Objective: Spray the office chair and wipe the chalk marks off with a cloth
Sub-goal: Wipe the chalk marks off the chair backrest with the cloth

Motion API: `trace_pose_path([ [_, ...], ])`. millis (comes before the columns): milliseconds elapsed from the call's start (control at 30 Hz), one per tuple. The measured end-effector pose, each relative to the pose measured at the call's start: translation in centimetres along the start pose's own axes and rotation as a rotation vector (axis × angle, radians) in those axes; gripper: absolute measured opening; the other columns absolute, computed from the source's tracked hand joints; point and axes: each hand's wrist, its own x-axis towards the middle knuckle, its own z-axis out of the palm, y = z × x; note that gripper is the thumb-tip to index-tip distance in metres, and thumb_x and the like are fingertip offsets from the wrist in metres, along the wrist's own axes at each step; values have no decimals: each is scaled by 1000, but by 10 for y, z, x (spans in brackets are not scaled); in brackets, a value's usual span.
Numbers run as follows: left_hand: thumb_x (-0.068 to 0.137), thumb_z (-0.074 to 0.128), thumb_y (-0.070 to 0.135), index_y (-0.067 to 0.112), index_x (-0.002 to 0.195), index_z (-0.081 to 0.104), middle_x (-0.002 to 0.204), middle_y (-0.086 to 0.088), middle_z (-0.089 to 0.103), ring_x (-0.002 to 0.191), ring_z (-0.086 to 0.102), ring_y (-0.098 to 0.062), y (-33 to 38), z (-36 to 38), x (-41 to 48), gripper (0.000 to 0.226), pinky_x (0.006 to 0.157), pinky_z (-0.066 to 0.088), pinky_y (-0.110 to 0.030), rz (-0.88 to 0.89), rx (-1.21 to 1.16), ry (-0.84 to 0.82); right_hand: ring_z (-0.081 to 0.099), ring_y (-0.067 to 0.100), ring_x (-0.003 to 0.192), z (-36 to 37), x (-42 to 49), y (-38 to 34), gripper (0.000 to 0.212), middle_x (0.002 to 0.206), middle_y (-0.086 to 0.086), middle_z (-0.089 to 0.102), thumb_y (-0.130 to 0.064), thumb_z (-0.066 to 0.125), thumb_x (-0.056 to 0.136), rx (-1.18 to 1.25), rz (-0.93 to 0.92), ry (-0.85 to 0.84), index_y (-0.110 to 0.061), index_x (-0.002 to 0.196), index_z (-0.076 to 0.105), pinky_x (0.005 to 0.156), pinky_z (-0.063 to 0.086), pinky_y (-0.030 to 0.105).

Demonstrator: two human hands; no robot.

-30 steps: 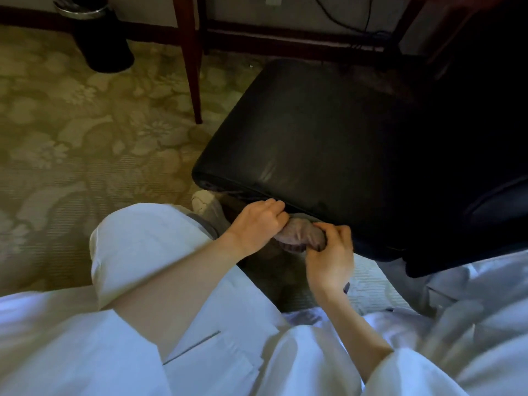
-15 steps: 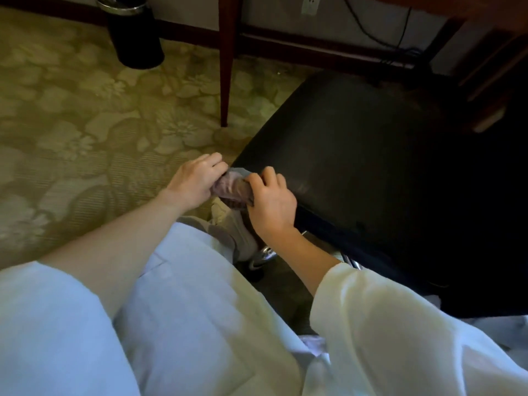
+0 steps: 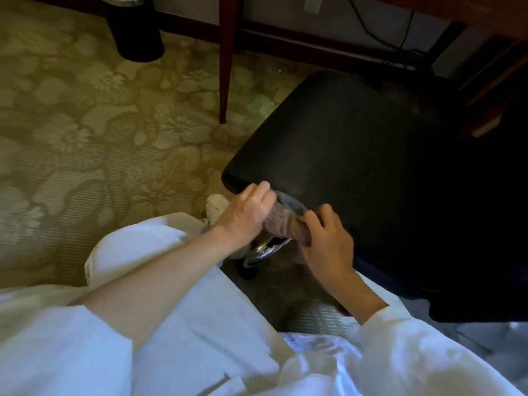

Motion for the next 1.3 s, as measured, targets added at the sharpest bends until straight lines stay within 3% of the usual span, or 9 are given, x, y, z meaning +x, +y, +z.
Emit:
trace_pose_path([
  [67,66,73,-6,2,86,62,93,-18,59,75,60,-31,32,10,0,24,52,54,-35,29,-21,24,54,23,72,-8,-22,24,61,93,9,52,-19,91,45,-44,28,-40,-14,95,57,43,42,29],
  [233,74,74,4,4,89,65,89,-14,62,72,60,-27,89,38,1,17,47,53,-33,137,43,-23,54,30,63,-29,-67,71,47,83,12,51,-13,89,45,-147,60,-54,-8,84,63,44,25,25],
  [367,73,76,6,4,93,64,93,-14,62,73,61,-26,99,44,-2,24,48,54,-34,209,43,-48,55,30,62,-34,-78,83,49,81,13,53,-8,89,41,-194,31,-31,-5,81,63,43,26,24],
  [500,68,80,8,6,96,63,99,-14,62,83,61,-28,78,37,-8,34,60,56,-39,251,64,-60,54,29,66,-24,-64,69,38,84,12,54,-6,83,52,-193,-29,20,-7,83,62,42,31,26],
  [633,62,80,5,8,92,60,93,-11,59,79,59,-26,35,23,-16,37,60,53,-33,134,71,-27,54,27,70,-7,-32,32,42,87,11,56,-8,84,51,-189,-149,34,-10,87,61,47,38,29],
  [833,73,68,-1,8,91,56,92,-12,52,75,57,-29,-36,24,-28,24,56,49,-37,-305,21,54,58,28,77,25,36,-34,35,95,11,61,-15,79,62,-170,-359,65,-13,94,63,57,45,32],
  [933,76,64,-3,8,92,53,93,-12,50,72,54,-28,-64,32,-28,22,55,44,-36,-416,-10,62,60,29,81,36,59,-58,42,101,12,62,-17,81,61,-175,-419,11,-12,98,63,61,49,35],
  [1133,81,56,6,10,90,54,97,-11,51,78,53,-27,-117,32,-15,10,61,39,-34,-435,-24,113,60,28,80,50,96,-86,43,100,12,62,-20,84,62,-137,-373,12,-12,100,65,59,48,33],
  [1300,76,63,-5,6,92,54,99,-13,51,78,53,-26,-116,31,-9,21,60,38,-29,-370,-91,127,59,28,78,53,95,-76,30,97,13,61,-16,74,71,-80,-377,89,-10,98,63,57,45,33],
])
